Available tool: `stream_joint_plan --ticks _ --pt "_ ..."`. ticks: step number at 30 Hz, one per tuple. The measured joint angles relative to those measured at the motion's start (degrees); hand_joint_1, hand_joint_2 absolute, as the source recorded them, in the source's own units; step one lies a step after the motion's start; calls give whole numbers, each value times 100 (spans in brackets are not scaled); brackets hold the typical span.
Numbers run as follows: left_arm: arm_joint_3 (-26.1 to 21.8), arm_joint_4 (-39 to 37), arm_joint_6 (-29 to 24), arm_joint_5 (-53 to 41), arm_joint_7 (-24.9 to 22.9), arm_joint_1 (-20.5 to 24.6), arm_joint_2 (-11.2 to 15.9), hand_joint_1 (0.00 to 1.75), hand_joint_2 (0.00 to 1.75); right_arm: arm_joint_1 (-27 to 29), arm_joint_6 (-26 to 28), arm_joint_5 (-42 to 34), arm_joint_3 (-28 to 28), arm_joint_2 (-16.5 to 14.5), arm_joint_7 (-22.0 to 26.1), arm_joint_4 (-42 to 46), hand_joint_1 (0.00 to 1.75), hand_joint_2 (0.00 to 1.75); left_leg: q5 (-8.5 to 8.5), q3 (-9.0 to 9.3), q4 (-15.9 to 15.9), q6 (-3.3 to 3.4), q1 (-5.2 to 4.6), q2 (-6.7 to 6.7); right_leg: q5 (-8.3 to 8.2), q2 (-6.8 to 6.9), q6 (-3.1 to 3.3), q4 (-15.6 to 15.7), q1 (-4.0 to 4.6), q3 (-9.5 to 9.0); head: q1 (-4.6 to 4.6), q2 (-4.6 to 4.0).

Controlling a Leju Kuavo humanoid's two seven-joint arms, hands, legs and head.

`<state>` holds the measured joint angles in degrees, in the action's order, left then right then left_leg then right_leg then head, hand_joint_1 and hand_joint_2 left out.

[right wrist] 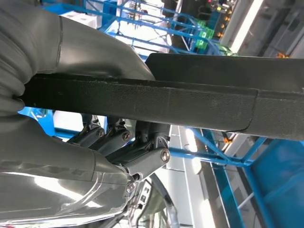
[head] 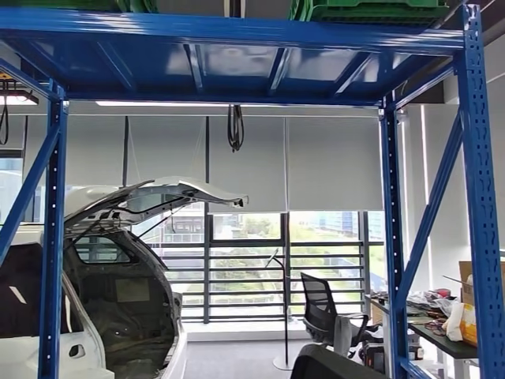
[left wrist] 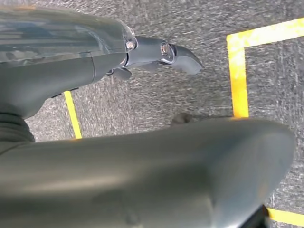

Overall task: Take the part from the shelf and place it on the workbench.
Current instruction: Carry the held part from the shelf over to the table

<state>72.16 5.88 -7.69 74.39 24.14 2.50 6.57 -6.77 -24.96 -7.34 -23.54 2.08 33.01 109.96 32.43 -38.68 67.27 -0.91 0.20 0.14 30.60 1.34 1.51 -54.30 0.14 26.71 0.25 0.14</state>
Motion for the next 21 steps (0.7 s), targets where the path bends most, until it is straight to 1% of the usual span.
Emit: stream_joint_plan --ticks 1,2,3,4,5,6,7,8,9,10,11,12,13,14,15,16,17,18,19,20,21 --pt "1 0 0 14 -3 -1 4 0 175 0 -9 13 0 0 2 -4 175 175 149 -113 356 -17 9 -1 -17 33 2 -5 6 27 0 -1" --pt "2 0 0 26 -4 -1 9 0 175 0 -15 23 0 0 2 -7 175 175 197 -158 570 -33 19 0 -30 73 -1 -12 10 48 0 -1" --pt "2 0 0 36 -5 -1 15 0 175 -2 -20 28 0 0 2 -9 175 175 133 -102 566 -46 31 3 -37 116 -6 -23 12 64 0 -1" --pt "2 0 0 41 -5 0 22 0 175 -6 -22 33 0 0 2 -10 175 175 -17 61 335 -56 46 21 -35 163 -16 -39 11 72 -1 -1" --pt "2 0 0 43 -5 5 30 0 175 -13 -24 34 0 0 2 -10 175 175 -198 293 -57 -61 58 86 -24 209 -35 -64 14 78 -1 -1" --pt "2 -1 0 43 -5 15 38 0 175 -20 -25 34 0 0 2 -9 175 175 -328 510 -434 -53 46 193 -7 253 -60 -94 27 91 0 -1" --pt "2 -1 0 43 -5 26 44 0 175 -26 -26 36 0 0 2 -9 175 175 -409 653 -714 -25 32 293 7 299 -87 -123 44 105 0 0" --pt "2 -2 0 46 -5 37 49 0 175 -33 -27 38 -1 1 2 -8 175 175 -428 720 -874 11 14 363 17 344 -111 -149 61 123 -1 0" --pt "2 -2 2 55 -15 44 50 0 175 -41 -35 42 -2 1 2 -8 175 175 -403 713 -911 57 -7 370 18 393 -132 -165 73 142 -1 0" --pt "2 -2 3 78 -39 46 51 0 175 -57 -48 55 -4 2 3 -8 175 175 -402 688 -932 103 2 320 22 437 -154 -176 77 155 -3 1" --pt "2 -2 7 114 -73 43 52 0 175 -79 -64 72 -6 3 3 -8 175 175 -401 673 -954 138 14 265 51 398 -187 -201 71 171 -3 1" --pt "1 -2 17 158 -123 44 52 0 175 -108 -84 92 -9 4 4 -7 175 175 -409 661 -969 173 30 217 123 296 -222 -282 59 208 -3 1" --pt "-3 -2 29 209 -181 50 53 0 175 -136 -102 114 -12 5 3 -8 175 175 -427 651 -980 202 45 172 254 160 -253 -466 43 288 -4 1" --pt "-9 -2 46 258 -250 61 53 0 175 -163 -116 133 -18 8 0 -12 175 175 -441 637 -982 226 50 128 434 14 -279 -775 23 426 -4 0" --pt "-17 -2 64 304 -324 75 54 0 175 -188 -128 149 -27 13 -8 -24 175 175 -452 623 -981 244 48 78 622 -61 -292 -1176 10 612 -5 0" --pt "-24 -2 79 346 -395 87 56 0 175 -212 -136 166 -41 19 -22 -42 175 175 -461 611 -980 257 42 26 765 -87 -300 -1569 1 802 -5 0" --pt "-31 -2 93 386 -456 92 60 0 175 -238 -141 181 -59 29 -39 -67 175 175 -468 602 -979 265 35 -28 813 -94 -303 -1832 -4 935 -5 -1" --pt "-35 -2 102 419 -496 90 64 0 175 -268 -145 192 -80 40 -57 -98 175 175 -474 601 -978 268 28 -83 745 -102 -298 -1883 -6 969 -5 -1" --pt "-39 -2 109 446 -521 88 69 0 175 -302 -148 199 -102 57 -71 -132 175 175 -479 605 -977 267 22 -140 566 -120 -284 -1694 -6 892 -5 -1" --pt "-44 -2 115 467 -539 88 73 0 175 -337 -155 200 -122 77 -73 -167 175 175 -484 610 -977 263 19 -198 327 -170 -258 -1334 -5 735 -5 -1" --pt "-48 -2 119 485 -555 91 76 0 175 -375 -169 198 -139 105 -62 -211 175 175 -491 608 -975 252 18 -250 117 -283 -222 -942 -3 566 -4 -1"
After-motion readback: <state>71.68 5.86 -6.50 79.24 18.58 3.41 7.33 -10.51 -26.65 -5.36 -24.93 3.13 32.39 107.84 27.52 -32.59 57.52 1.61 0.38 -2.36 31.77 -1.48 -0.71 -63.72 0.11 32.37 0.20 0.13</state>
